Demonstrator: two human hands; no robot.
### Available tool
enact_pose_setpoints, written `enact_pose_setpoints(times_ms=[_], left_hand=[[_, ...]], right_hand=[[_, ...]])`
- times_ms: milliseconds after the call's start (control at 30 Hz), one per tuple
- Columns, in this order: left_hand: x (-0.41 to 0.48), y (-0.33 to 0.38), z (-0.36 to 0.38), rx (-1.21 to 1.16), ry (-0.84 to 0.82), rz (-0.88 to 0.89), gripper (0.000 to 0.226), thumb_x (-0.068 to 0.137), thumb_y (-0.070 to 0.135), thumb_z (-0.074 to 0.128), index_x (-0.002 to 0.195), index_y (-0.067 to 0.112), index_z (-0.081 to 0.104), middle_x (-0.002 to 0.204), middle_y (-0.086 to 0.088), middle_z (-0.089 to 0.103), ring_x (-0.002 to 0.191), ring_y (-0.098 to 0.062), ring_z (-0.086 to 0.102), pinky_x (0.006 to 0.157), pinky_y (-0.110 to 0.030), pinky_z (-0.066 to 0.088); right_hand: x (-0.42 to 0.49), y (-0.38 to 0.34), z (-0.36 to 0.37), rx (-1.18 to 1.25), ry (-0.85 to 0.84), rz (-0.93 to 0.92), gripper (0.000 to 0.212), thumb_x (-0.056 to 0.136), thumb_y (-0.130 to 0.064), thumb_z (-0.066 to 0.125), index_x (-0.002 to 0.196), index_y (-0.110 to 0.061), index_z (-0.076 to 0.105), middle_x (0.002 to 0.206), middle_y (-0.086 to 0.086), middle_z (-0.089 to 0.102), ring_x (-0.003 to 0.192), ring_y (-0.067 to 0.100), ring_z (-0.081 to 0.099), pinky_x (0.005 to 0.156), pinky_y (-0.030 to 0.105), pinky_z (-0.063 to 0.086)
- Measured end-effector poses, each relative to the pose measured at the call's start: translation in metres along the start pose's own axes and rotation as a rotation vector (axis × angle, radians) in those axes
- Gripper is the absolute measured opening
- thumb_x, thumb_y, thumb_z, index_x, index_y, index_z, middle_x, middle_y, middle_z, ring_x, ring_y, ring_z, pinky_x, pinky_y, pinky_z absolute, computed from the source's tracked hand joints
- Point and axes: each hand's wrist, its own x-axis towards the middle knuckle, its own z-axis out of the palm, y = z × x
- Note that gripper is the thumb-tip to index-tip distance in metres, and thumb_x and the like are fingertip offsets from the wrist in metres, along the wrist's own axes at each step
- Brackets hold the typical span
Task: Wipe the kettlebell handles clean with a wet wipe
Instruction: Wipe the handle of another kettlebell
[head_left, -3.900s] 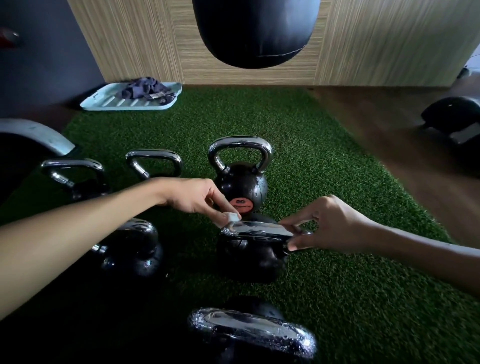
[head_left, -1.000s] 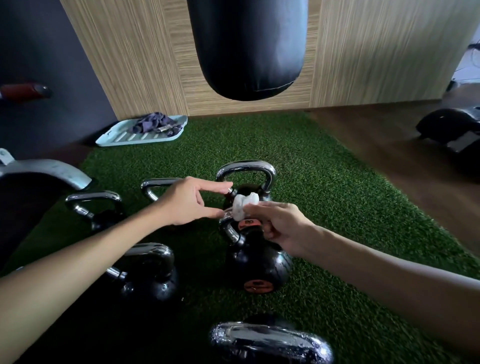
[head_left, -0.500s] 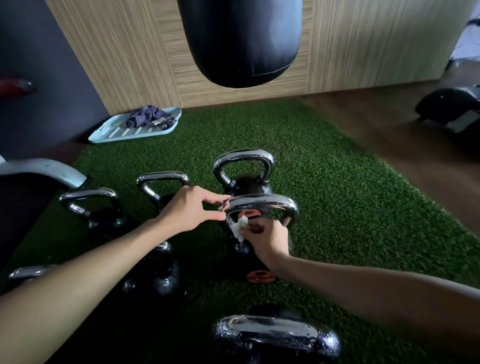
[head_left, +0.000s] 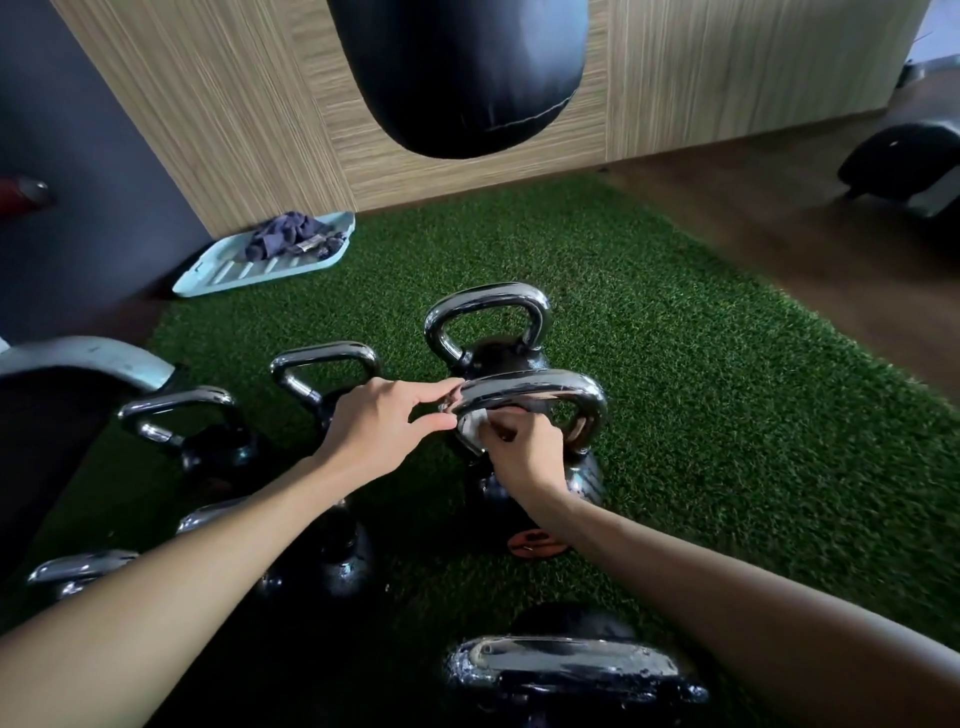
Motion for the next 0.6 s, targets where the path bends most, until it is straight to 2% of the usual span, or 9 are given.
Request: enact_pose_setpoints(times_ms=[133, 200, 267, 333, 400, 500, 600], left_hand=[[0.003, -0.001, 0.000, 0.009, -0.001, -0.008, 0.043, 0.092, 0.054, 0.065, 0.134, 0.052, 0.056, 0.042, 0.009, 0.039, 0.038, -0.003, 0.034, 0.041, -0.020, 0.021], [0.005, -0.004, 0.000, 0.006, -0.011, -0.007, 0.043, 0.091, 0.056, 0.065, 0.133, 0.052, 0.056, 0.041, 0.009, 0.041, 0.036, -0.006, 0.034, 0.040, -0.020, 0.020], [0.007, -0.005, 0.000, 0.004, -0.017, -0.004, 0.044, 0.089, 0.059, 0.064, 0.133, 0.053, 0.057, 0.041, 0.008, 0.042, 0.036, -0.009, 0.035, 0.040, -0.021, 0.021], [0.009, -0.006, 0.000, -0.001, -0.020, -0.004, 0.045, 0.088, 0.062, 0.063, 0.132, 0.053, 0.057, 0.041, 0.008, 0.042, 0.037, -0.010, 0.035, 0.040, -0.022, 0.023], [0.009, -0.008, 0.002, -0.010, -0.011, -0.012, 0.045, 0.087, 0.063, 0.063, 0.131, 0.054, 0.058, 0.039, 0.008, 0.041, 0.037, -0.010, 0.035, 0.040, -0.022, 0.024], [0.009, -0.011, 0.006, -0.033, 0.010, -0.026, 0.042, 0.088, 0.061, 0.065, 0.129, 0.056, 0.059, 0.034, 0.007, 0.037, 0.034, -0.007, 0.031, 0.039, -0.021, 0.023], [0.007, -0.009, 0.005, -0.033, 0.009, -0.010, 0.041, 0.089, 0.060, 0.065, 0.129, 0.056, 0.058, 0.032, 0.010, 0.042, 0.032, -0.007, 0.029, 0.038, -0.018, 0.022]], right_hand=[[-0.001, 0.007, -0.004, -0.045, -0.104, -0.080, 0.022, 0.093, -0.029, 0.070, 0.109, -0.018, 0.080, 0.105, 0.002, 0.076, 0.096, 0.018, 0.069, 0.087, 0.033, 0.053], [0.002, 0.008, -0.005, -0.062, -0.107, -0.113, 0.018, 0.090, -0.025, 0.074, 0.104, -0.016, 0.081, 0.102, 0.004, 0.077, 0.093, 0.017, 0.069, 0.086, 0.035, 0.054], [0.008, 0.004, -0.005, 0.043, -0.088, -0.024, 0.011, 0.085, -0.021, 0.079, 0.094, -0.015, 0.082, 0.089, 0.003, 0.078, 0.076, 0.011, 0.069, 0.075, 0.033, 0.054], [0.011, -0.004, -0.002, 0.231, -0.083, 0.128, 0.004, 0.083, -0.016, 0.080, 0.080, -0.013, 0.079, 0.067, 0.001, 0.073, 0.053, 0.009, 0.055, 0.056, 0.032, 0.046], [0.010, -0.006, 0.001, 0.351, -0.103, 0.201, 0.012, 0.083, -0.012, 0.078, 0.072, -0.014, 0.077, 0.054, -0.005, 0.063, 0.045, 0.007, 0.042, 0.050, 0.028, 0.035], [0.005, -0.005, 0.001, 0.316, -0.106, 0.189, 0.014, 0.084, -0.016, 0.079, 0.074, -0.025, 0.079, 0.061, -0.010, 0.070, 0.043, -0.001, 0.046, 0.046, 0.019, 0.036], [0.009, -0.007, 0.003, 0.511, -0.102, 0.300, 0.018, 0.084, -0.005, 0.078, 0.070, -0.016, 0.078, 0.065, 0.005, 0.070, 0.041, 0.008, 0.039, 0.044, 0.026, 0.029]])
